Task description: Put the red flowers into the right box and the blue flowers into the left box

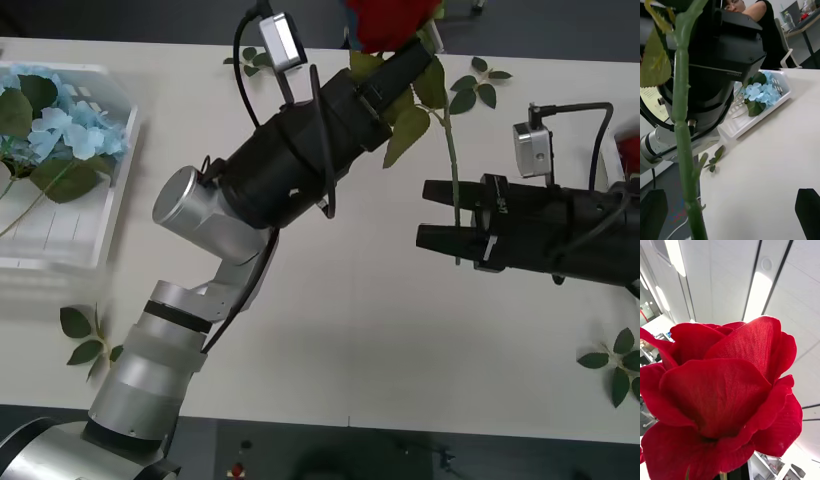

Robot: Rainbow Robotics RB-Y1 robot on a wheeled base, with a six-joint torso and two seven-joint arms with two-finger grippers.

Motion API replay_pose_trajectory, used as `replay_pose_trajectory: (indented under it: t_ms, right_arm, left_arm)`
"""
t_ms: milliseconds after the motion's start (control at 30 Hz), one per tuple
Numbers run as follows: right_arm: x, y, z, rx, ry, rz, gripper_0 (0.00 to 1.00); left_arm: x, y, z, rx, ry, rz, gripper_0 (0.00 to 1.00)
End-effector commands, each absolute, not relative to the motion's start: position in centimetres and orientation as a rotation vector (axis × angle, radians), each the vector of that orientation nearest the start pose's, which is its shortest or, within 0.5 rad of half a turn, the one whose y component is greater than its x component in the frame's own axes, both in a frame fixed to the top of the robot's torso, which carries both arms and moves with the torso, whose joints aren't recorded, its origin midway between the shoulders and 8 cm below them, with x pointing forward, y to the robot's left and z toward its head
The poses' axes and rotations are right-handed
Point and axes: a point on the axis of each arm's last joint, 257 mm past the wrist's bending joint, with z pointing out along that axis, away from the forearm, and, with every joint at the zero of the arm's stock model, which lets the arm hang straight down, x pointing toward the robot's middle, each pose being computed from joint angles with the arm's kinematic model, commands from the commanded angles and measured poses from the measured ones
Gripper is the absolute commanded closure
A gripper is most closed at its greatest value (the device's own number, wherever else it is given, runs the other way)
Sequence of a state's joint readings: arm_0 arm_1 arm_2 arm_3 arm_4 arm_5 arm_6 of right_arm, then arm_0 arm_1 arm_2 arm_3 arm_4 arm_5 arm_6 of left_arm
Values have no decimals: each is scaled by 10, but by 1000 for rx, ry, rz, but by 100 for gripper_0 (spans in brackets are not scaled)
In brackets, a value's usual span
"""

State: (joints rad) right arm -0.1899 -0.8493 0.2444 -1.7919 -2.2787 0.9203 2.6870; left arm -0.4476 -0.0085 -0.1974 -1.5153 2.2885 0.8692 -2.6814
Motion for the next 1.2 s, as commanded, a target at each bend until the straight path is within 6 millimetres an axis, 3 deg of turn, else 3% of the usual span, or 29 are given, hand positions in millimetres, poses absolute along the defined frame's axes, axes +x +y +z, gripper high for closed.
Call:
replay_pose_trajectory:
  t_ms: [33,233,300,400,467,500,533,800,867,900,1000,1100,1200]
  right_arm:
    - [396,-86,-82,-888,1457,1149,0]
    - [395,-80,-84,-894,1456,1163,2]
    - [394,-78,-84,-896,1455,1168,26]
    - [392,-75,-85,-898,1455,1176,35]
    - [392,-74,-86,-896,1455,1178,63]
    - [392,-73,-86,-895,1457,1178,94]
    - [393,-72,-86,-893,1457,1177,100]
    - [395,-72,-85,-887,1455,1173,100]
    - [396,-72,-85,-887,1456,1170,100]
    - [395,-71,-85,-888,1454,1172,100]
    - [396,-72,-85,-887,1455,1170,100]
    - [396,-72,-85,-887,1455,1170,100]
    - [396,-72,-84,-886,1453,1173,100]
  left_arm:
    - [415,-97,79,433,920,-1714,100]
    - [415,-98,78,433,922,-1715,100]
    - [415,-98,78,434,922,-1714,100]
    - [416,-97,79,431,922,-1712,100]
    - [417,-97,78,426,925,-1710,100]
    - [417,-97,78,426,926,-1711,100]
    - [418,-97,78,424,927,-1708,100]
    - [422,-94,76,420,938,-1696,99]
    - [423,-93,75,418,943,-1690,69]
    - [426,-91,72,412,953,-1681,46]
    - [432,-83,67,405,968,-1665,21]
    - [437,-71,64,395,977,-1654,13]
    - [443,-55,55,385,997,-1646,11]
